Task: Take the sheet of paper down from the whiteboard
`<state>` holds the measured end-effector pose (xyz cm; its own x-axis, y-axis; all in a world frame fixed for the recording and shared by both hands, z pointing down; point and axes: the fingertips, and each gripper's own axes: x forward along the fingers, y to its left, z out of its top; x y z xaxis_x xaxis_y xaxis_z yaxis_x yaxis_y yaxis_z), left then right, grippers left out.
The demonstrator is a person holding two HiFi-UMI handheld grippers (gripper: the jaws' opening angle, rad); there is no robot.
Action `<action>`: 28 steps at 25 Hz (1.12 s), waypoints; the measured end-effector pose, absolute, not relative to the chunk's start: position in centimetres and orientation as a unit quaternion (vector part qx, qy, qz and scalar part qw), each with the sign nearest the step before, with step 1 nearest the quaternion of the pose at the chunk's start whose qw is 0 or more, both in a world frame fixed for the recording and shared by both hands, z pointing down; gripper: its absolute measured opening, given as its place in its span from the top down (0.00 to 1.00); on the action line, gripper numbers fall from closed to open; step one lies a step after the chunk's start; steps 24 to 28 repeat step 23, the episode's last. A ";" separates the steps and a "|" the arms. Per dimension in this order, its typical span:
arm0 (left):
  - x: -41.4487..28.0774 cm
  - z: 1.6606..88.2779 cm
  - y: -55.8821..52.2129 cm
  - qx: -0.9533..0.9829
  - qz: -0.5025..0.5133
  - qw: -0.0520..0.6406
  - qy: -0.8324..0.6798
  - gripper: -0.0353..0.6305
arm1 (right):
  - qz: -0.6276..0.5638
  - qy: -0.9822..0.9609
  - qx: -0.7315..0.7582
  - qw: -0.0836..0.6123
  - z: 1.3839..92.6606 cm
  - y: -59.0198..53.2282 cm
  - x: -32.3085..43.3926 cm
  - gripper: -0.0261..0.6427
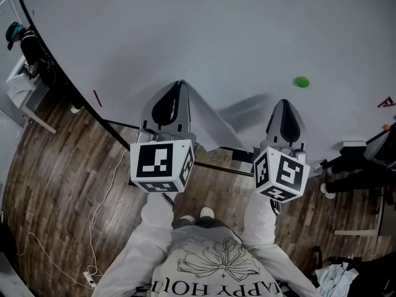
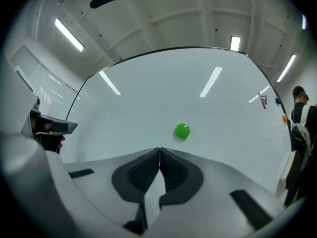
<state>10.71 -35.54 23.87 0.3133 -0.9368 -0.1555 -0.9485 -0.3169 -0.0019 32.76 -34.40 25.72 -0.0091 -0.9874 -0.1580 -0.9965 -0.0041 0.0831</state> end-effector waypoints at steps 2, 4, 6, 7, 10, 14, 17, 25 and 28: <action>10.7 24.0 -35.6 -0.809 0.061 0.047 0.583 0.94 | 0.083 0.707 -0.702 0.029 25.8 -34.5 32.6 0.96; 10.8 24.0 -35.6 -0.809 0.061 0.046 0.584 0.94 | 0.083 0.707 -0.701 0.028 25.9 -34.5 32.6 0.96; 10.8 24.1 -35.6 -0.808 0.060 0.046 0.584 0.94 | 0.084 0.708 -0.701 0.026 25.9 -34.5 32.6 0.96; 10.8 24.1 -35.6 -0.808 0.060 0.046 0.584 0.94 | 0.084 0.708 -0.700 0.026 25.9 -34.5 32.5 0.96; 10.9 24.1 -35.7 -0.808 0.059 0.046 0.584 0.94 | 0.083 0.709 -0.700 0.025 26.0 -34.6 32.5 0.96; 10.9 24.2 -35.9 -0.809 0.058 0.046 0.583 0.94 | 0.084 0.709 -0.700 0.025 26.0 -34.7 32.4 0.96; 10.9 24.1 -35.9 -0.810 0.058 0.045 0.582 0.94 | 0.085 0.709 -0.700 0.024 25.9 -34.6 32.3 0.96; 11.2 24.0 -35.8 -0.812 0.059 0.046 0.579 0.94 | 0.087 0.707 -0.702 0.024 25.6 -34.4 32.6 0.96; 11.2 24.0 -35.8 -0.812 0.059 0.046 0.579 0.94 | 0.087 0.707 -0.702 0.024 25.6 -34.4 32.6 0.96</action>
